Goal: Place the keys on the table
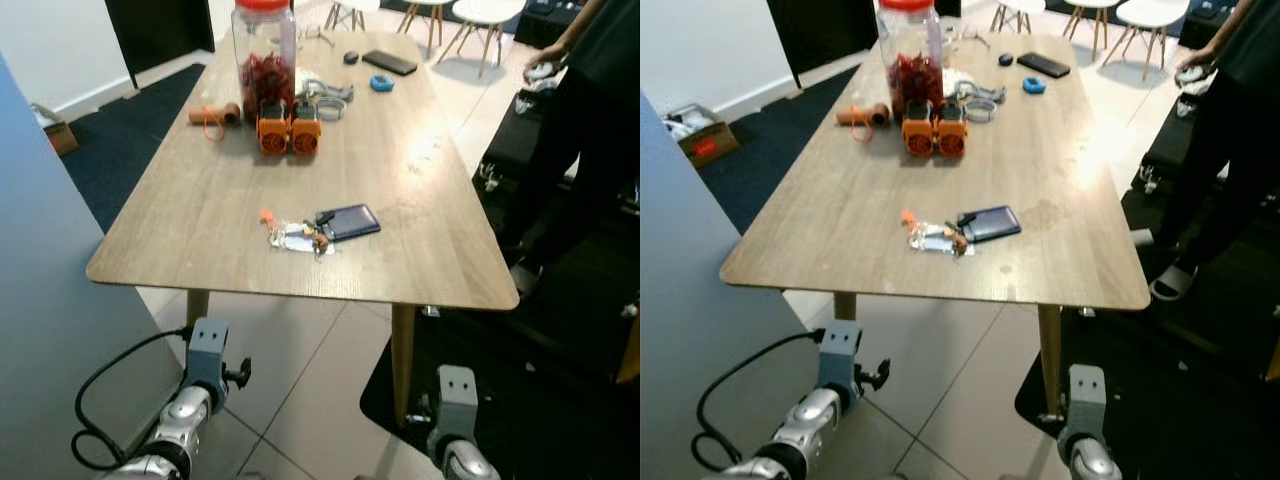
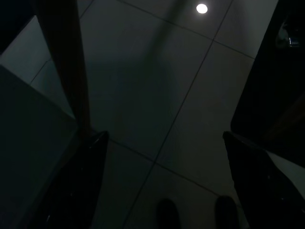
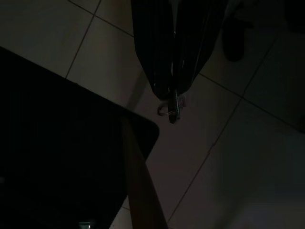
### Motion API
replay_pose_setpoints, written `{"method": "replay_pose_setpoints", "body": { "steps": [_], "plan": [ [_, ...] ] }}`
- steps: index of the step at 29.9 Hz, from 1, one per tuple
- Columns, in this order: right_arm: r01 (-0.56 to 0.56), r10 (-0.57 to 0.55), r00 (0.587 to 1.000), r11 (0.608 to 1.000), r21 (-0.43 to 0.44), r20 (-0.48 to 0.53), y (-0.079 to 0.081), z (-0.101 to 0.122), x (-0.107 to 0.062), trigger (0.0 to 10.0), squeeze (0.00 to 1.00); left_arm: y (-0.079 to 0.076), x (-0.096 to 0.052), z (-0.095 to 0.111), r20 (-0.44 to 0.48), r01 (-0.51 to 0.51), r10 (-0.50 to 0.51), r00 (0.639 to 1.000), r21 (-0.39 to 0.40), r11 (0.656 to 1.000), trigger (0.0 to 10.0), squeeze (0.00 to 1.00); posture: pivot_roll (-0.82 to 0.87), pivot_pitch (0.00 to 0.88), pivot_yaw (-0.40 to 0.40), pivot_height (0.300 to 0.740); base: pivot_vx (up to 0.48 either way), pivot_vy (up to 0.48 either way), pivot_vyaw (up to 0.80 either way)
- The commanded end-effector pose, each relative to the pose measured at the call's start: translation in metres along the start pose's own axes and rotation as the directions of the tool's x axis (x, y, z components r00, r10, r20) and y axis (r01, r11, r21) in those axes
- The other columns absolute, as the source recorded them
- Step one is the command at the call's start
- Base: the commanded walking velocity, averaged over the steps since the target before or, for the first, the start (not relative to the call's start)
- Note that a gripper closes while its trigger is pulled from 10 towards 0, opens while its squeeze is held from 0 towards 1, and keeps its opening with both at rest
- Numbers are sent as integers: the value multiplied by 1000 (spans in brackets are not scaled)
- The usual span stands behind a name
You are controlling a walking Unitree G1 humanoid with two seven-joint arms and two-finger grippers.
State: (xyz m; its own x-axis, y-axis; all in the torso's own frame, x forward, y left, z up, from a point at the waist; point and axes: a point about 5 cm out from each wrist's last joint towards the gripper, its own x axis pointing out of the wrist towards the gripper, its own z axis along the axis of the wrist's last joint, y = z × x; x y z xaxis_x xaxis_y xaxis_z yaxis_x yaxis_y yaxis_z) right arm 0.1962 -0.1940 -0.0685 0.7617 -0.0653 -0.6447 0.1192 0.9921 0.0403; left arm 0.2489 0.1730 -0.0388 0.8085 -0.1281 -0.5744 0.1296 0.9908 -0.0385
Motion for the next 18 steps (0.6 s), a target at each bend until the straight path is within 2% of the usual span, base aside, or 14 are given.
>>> {"method": "replay_pose_setpoints", "body": {
  "steps": [1,6,8,10,11,14,16,17,18],
  "plan": [
    [11,-11,1000,1000,8,-12,-2,-4,-1,10000,0,-1,0,-3,-20,3,-2,1000,10,1000,10000,0,19,66,1,740,0,0,0],
    [14,-14,1000,1000,8,-13,-3,-4,-2,10000,0,-2,0,-3,-18,11,-10,1000,36,999,10000,0,19,69,1,740,0,0,0],
    [24,-24,1000,1000,8,-14,-6,-6,-3,10000,0,-3,0,-3,-20,15,-13,1000,75,997,10000,0,18,70,3,740,0,-480,0],
    [40,-40,999,999,12,-12,-10,-7,-4,10000,0,-2,-1,-4,-18,9,-8,1000,58,998,10000,0,18,71,4,740,0,-281,0],
    [69,-69,998,998,9,-11,-16,-8,-6,10000,0,1,-1,-5,-29,-11,12,1000,11,1000,10000,0,18,72,5,740,0,0,0],
    [128,-128,991,992,-16,-23,-28,-12,-10,10000,0,1,-1,-4,-25,-9,10,1000,22,1000,10000,0,19,72,4,740,0,0,0],
    [197,-198,980,980,-22,-17,-46,-17,-16,10000,0,1,-1,-3,-20,-7,8,1000,30,1000,10000,0,22,73,4,740,0,0,0],
    [197,-198,980,980,-22,-17,-46,-17,-16,10000,0,1,-1,-3,-20,-7,8,1000,30,1000,10000,0,22,73,4,740,0,0,0],
    [247,-247,969,968,-34,-3,-58,-18,-21,10000,0,2,0,-2,-18,-8,9,1000,29,1000,10000,0,23,73,4,740,0,0,0]
  ]
}}
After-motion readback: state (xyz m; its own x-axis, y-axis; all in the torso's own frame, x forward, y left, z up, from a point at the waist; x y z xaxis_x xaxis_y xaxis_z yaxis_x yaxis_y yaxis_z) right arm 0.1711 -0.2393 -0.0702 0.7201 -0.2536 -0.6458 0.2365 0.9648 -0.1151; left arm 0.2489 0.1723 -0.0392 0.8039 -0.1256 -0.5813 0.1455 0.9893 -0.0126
